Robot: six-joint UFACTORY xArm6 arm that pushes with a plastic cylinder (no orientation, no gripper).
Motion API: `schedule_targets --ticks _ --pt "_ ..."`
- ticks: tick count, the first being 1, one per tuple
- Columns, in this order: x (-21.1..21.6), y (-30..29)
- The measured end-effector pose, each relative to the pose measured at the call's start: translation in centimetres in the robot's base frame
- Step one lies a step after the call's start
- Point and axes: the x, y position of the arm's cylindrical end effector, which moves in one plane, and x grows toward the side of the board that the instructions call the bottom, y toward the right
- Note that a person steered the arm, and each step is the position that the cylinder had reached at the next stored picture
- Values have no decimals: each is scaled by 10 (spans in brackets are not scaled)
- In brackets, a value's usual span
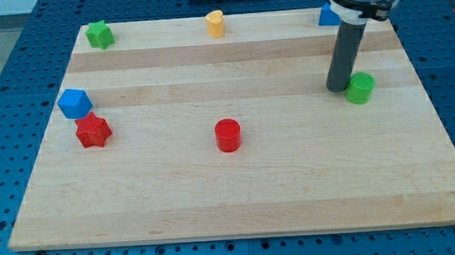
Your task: Move the red star to the bottom left
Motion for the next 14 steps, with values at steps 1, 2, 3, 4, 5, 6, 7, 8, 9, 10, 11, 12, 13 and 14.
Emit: schedule_targets --ticks 1,2,3,4,5,6,7,8,9,10,11,12,13,14 --pt "-1 -10" --pt "-13 -71" --pt "-25 -142" --pt "-25 -205" --pt "-3 -258" --pt "25 -284" --pt "28 -313" --pt "28 -324" --pt "31 -355" --pt "61 -385" --pt "74 -386" --pt "67 -386" --pt "58 -395" --pt "57 -406"
